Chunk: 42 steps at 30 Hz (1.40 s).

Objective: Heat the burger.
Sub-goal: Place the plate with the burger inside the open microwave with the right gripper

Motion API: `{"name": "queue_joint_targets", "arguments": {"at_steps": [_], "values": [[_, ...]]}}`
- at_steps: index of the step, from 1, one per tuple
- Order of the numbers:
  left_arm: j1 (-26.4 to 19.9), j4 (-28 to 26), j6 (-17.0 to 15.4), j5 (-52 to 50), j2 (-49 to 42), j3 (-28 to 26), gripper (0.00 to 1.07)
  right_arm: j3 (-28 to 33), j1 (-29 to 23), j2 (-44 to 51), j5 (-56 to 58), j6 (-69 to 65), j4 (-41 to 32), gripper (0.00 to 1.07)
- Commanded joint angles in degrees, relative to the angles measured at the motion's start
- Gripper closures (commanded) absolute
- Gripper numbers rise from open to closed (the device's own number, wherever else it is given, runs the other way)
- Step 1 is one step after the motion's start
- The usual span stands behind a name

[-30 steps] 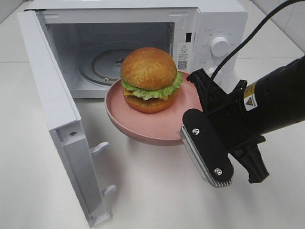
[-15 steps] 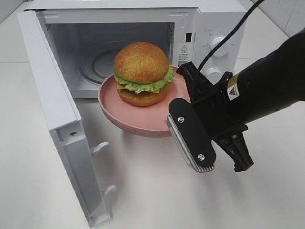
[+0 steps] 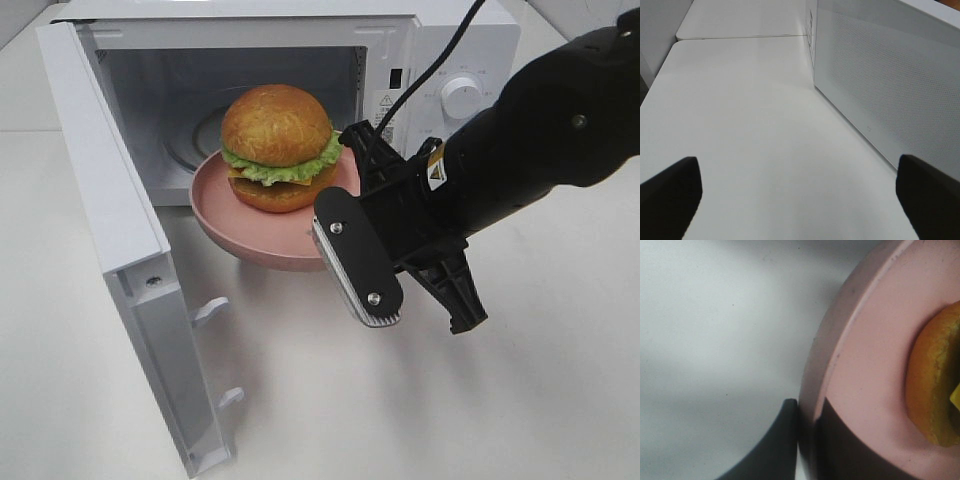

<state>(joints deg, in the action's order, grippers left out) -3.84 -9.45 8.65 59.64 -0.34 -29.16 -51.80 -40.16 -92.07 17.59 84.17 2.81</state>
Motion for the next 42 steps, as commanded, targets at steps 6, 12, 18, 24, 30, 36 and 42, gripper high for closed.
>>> {"name": "queue_joint_targets", "arguments": {"at_steps": [6, 12, 18, 24, 30, 36, 42], "values": [[0.1, -0.3, -0.1, -0.3, -0.9, 0.1, 0.09, -4.6, 0.1, -2.6, -4.2, 0.1, 0.3, 1.07], [0.1, -0.3, -0.1, -0.3, -0.9, 0.1, 0.09, -7.6, 0.1, -5.4, -4.1, 0.1, 0.3, 1.07], [0.1, -0.3, -0.1, -0.3, -0.9, 0.1, 0.09, -10.1, 0.1, -8.0, -3.7, 0.1, 0.3, 1.07], [0.1, -0.3, -0.1, -0.3, -0.9, 0.1, 0.09, -13.3, 0.1, -10.7, -3.2, -1.3, 0.4, 1.07], [0.1, -0.3, -0.1, -0.3, -0.9, 0.1, 0.09, -16.1, 0.1, -12.8, -3.0, -1.4, 0.4, 1.07], [0.1, -0.3, -0.1, -0.3, -0.9, 0.1, 0.09, -20.2, 0.2, -15.5, -0.6, -2.3, 0.4, 1.07], [0.1, -0.3, -0.1, -0.3, -0.9, 0.1, 0.09, -23.5, 0.2, -17.9, -0.1, -5.3, 1.9, 1.07]]}}
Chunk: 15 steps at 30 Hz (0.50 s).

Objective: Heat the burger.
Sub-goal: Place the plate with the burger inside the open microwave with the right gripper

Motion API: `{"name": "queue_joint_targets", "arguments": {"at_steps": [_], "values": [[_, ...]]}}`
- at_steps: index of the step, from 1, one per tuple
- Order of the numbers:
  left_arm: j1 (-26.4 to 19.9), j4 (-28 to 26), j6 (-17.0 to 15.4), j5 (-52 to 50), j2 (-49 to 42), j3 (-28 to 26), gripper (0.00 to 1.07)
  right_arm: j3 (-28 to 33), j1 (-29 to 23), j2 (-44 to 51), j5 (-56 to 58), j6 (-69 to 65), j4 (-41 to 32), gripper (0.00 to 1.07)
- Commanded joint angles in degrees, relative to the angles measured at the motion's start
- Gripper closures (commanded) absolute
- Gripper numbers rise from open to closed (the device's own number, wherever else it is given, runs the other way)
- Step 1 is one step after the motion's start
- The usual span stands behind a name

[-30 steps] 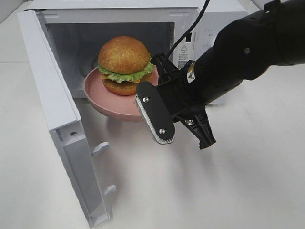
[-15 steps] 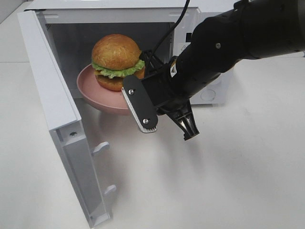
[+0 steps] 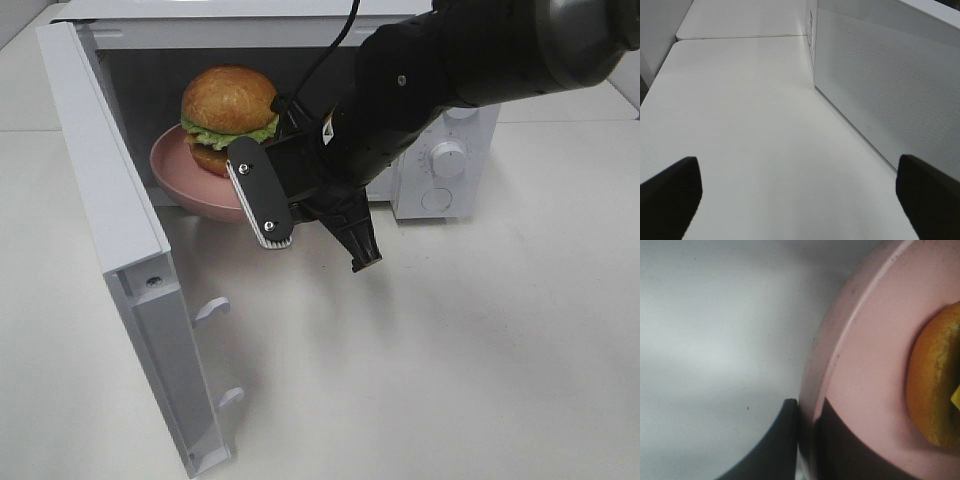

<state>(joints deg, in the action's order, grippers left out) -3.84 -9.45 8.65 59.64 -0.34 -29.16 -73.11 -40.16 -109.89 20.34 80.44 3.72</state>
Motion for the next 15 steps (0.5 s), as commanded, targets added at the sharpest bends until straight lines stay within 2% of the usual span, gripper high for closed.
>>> {"name": "queue_joint_targets", "arguments": {"at_steps": [1, 15], "values": [[0.1, -0.3, -0.1, -0.3, -0.9, 0.1, 0.09, -2.2, 0.2, -0.1, -2.8, -1.6, 1.0, 1.07], [0.1, -0.3, -0.1, -0.3, -0.9, 0.1, 0.09, -14.2, 0.2, -7.1, 2.1, -10.8, 6.6, 1.07]]}}
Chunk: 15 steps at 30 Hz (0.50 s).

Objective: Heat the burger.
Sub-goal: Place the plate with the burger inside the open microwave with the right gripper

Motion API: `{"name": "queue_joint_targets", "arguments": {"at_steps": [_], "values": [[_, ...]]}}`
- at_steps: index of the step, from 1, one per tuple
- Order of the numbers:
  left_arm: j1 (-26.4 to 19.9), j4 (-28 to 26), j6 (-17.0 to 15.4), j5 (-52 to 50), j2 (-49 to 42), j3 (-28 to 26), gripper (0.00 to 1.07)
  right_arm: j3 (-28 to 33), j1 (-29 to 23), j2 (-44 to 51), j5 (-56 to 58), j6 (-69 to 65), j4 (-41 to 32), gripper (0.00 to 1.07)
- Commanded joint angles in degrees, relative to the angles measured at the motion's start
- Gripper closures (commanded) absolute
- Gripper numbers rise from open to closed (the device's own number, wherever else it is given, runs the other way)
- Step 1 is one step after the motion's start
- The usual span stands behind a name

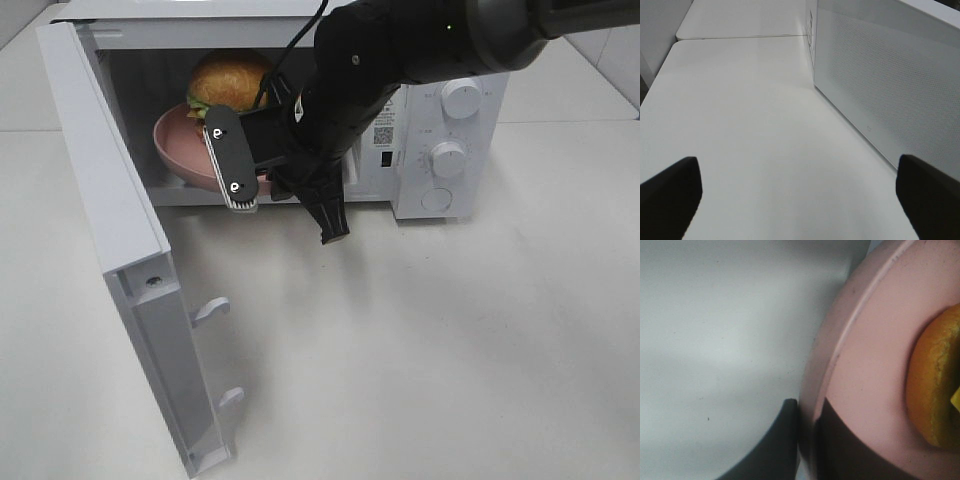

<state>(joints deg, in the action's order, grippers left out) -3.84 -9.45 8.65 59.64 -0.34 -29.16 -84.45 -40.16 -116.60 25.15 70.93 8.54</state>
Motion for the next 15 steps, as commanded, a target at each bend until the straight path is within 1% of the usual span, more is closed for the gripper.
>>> {"name": "queue_joint_targets", "arguments": {"at_steps": [1, 3, 6, 8, 15], "values": [[0.1, -0.3, -0.1, -0.3, -0.9, 0.1, 0.09, -2.9, 0.2, -0.4, -2.8, -1.3, 1.8, 1.07], [0.1, -0.3, -0.1, -0.3, -0.9, 0.1, 0.09, -6.4, 0.2, -3.0, -0.5, -2.6, 2.2, 1.07], [0.1, -0.3, -0.1, -0.3, -0.9, 0.1, 0.09, -7.3, 0.2, -3.7, -0.1, -3.3, 2.6, 1.07], [0.1, -0.3, -0.1, -0.3, -0.9, 0.1, 0.09, -10.8, 0.3, -6.3, 1.9, -6.5, 4.9, 1.07], [0.1, -0.3, -0.1, -0.3, -0.9, 0.1, 0.09, -14.8, 1.5, -9.2, 3.0, -9.3, 7.0, 1.07]]}}
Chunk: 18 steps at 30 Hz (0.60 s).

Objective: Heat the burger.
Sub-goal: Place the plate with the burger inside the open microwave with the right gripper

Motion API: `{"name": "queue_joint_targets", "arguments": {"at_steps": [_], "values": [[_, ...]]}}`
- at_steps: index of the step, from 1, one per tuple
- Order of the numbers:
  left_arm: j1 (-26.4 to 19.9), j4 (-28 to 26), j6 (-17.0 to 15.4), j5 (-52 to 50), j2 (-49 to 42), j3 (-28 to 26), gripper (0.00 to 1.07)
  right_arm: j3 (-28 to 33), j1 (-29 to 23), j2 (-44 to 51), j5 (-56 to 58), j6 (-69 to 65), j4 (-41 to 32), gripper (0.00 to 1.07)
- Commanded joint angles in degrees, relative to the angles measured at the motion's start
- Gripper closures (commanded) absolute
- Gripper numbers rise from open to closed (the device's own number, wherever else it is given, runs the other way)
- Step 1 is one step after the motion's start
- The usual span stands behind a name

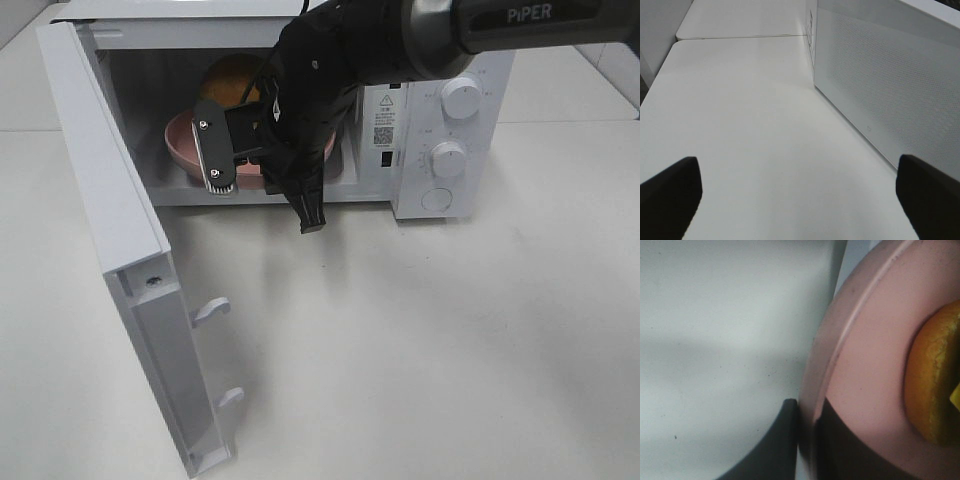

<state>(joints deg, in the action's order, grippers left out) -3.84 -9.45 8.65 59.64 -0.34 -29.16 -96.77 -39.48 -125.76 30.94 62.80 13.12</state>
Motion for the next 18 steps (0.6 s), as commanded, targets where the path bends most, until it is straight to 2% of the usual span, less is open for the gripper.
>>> {"name": "queue_joint_targets", "arguments": {"at_steps": [1, 18], "values": [[0.1, -0.2, -0.1, -0.3, -0.9, 0.1, 0.09, -3.7, 0.9, -0.9, -2.8, -2.1, 2.8, 1.07], [0.1, 1.4, -1.1, -0.3, -0.9, 0.1, 0.09, -11.5, 1.5, -7.2, -2.0, -4.1, 3.0, 1.05]]}}
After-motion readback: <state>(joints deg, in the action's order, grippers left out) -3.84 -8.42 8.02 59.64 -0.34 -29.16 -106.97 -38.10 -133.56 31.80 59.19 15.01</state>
